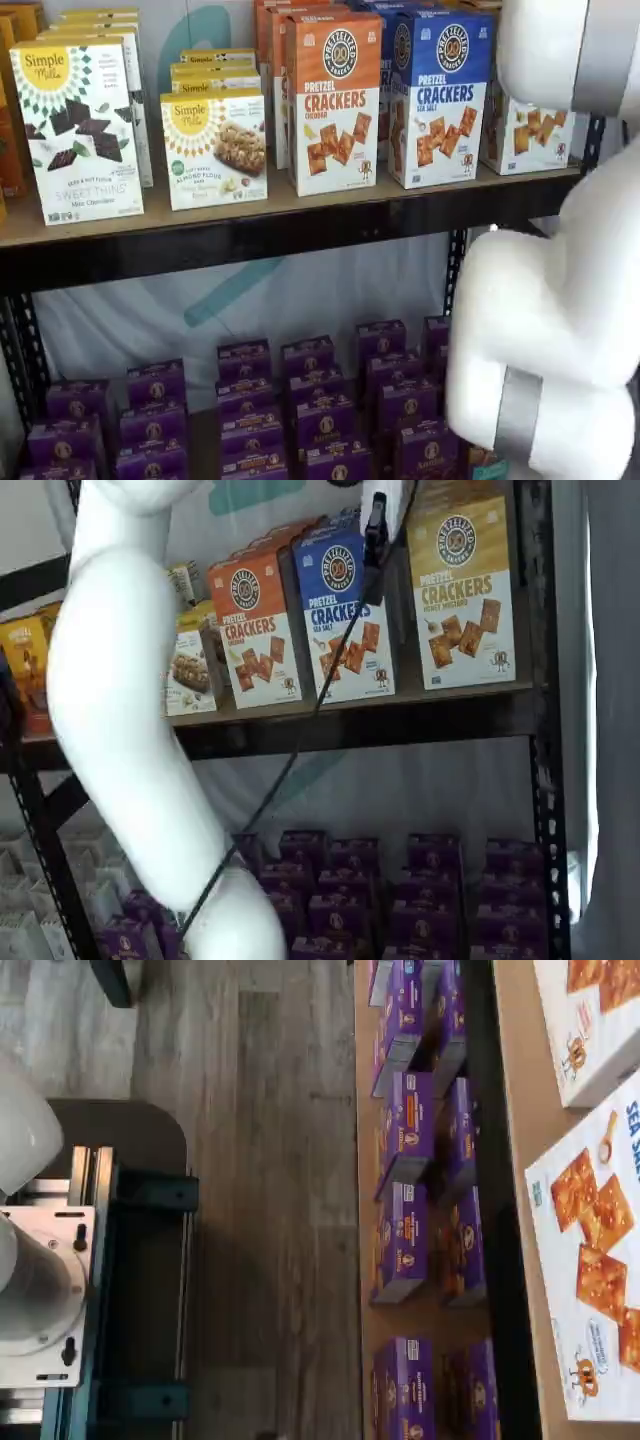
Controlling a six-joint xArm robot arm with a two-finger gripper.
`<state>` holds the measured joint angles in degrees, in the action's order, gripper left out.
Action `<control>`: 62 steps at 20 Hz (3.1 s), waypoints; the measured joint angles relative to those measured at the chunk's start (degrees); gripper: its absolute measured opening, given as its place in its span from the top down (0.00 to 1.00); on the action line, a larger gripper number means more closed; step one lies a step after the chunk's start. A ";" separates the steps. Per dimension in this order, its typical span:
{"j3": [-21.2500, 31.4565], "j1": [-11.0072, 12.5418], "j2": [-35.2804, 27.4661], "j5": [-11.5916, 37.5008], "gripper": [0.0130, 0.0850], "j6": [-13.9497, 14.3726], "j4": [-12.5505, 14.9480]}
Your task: Retrieve the yellow and white box located on the top shelf, the sixth one from the left
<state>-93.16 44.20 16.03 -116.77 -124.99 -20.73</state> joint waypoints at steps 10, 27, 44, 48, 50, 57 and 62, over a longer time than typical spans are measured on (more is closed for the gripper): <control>6.72 -5.46 4.99 3.32 0.00 1.92 5.97; 4.62 5.14 4.79 4.87 0.00 2.02 -13.06; 9.55 1.93 5.79 28.93 0.00 -0.09 -18.15; 7.19 0.19 3.13 30.84 0.00 -0.46 -15.40; 5.66 -0.26 1.73 30.72 0.00 -0.41 -14.28; 1.02 -1.38 -2.57 29.72 0.00 -0.51 -10.44; -3.28 -2.47 -5.94 26.12 0.00 0.20 -6.20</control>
<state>-96.44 41.73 10.09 -90.65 -124.79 -26.93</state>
